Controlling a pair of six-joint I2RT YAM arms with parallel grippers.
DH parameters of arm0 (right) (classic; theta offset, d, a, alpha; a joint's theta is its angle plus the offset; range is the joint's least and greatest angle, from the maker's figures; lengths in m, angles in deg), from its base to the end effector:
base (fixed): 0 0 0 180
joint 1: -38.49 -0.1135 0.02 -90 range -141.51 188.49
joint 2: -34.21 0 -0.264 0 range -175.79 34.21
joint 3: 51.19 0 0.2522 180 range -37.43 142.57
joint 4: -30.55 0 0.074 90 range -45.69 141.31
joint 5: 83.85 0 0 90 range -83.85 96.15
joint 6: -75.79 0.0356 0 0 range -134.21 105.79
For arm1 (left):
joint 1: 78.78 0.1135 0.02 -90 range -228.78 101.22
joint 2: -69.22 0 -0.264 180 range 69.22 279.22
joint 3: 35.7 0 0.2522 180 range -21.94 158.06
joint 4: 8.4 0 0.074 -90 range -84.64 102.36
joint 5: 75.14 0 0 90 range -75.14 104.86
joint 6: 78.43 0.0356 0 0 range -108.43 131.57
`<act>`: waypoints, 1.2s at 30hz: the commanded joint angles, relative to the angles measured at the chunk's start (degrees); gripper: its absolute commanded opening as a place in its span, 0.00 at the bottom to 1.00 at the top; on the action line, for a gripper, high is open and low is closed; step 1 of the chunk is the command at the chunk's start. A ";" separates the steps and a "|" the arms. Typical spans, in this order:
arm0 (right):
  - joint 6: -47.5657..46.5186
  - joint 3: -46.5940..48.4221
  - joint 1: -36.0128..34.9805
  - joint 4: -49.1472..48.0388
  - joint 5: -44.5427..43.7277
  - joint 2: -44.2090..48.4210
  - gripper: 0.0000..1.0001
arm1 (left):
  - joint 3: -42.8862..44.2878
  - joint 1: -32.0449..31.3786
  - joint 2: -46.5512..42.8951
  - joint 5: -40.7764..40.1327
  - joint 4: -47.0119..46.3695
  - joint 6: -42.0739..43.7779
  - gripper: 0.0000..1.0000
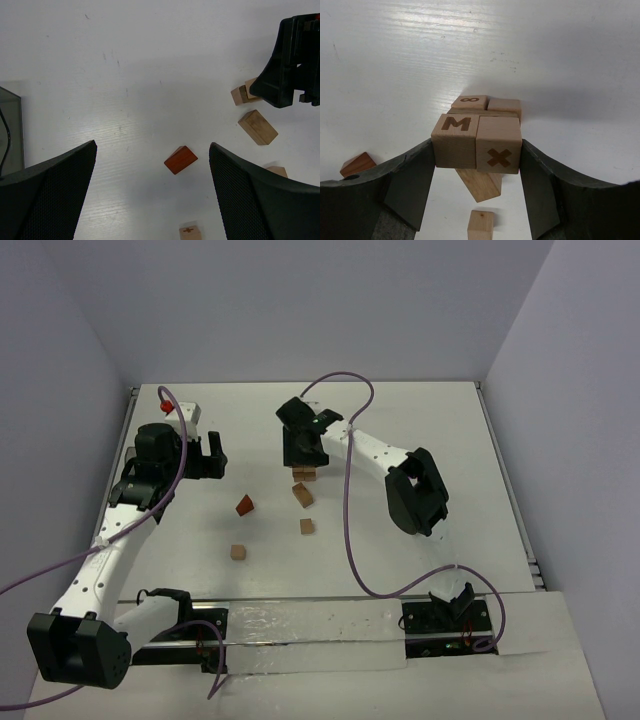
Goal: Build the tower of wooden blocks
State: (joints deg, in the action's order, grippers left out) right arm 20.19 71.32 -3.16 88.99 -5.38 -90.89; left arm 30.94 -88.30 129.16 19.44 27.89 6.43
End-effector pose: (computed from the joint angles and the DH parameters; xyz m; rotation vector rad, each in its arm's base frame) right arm 0.3608 0.3113 0.2228 -0.0973 2.6139 0.2082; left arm 0.2298 -0.0414 0.3174 0.1287 2.0903 -0.2385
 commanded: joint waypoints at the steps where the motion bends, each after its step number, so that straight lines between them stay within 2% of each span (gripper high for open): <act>1: -0.11 2.80 -0.36 -0.13 -0.95 -0.76 0.74 | 2.84 0.38 0.09 0.77 -1.70 -0.04 0.99; 6: -0.09 2.93 -0.33 -0.18 -0.66 -0.82 0.76 | 2.81 0.38 0.06 0.87 -1.69 0.05 0.99; 9: -0.07 2.83 -0.28 -0.13 -0.64 -0.67 0.80 | 2.75 0.38 0.00 0.83 -1.61 0.00 0.99; 12: -0.04 2.77 -0.40 0.06 -0.61 -0.22 0.88 | 2.66 0.38 -0.01 0.79 -1.70 -0.04 0.99; 14: -0.22 2.57 -0.71 0.09 -0.71 0.81 0.99 | 2.69 0.38 -0.09 0.91 -1.78 -0.04 0.99; 28: -0.74 -4.05 -2.51 0.31 -2.71 10.43 1.00 | 3.72 0.38 -1.50 3.09 -1.16 0.48 0.99; 36: -5.06 -16.75 -7.26 -3.04 -2.16 21.79 1.00 | 5.06 0.65 -3.02 5.13 0.45 0.23 0.99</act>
State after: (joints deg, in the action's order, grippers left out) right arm 18.27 59.84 -8.03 88.22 -6.77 -76.28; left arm 32.59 -88.12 128.17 22.57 28.40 6.45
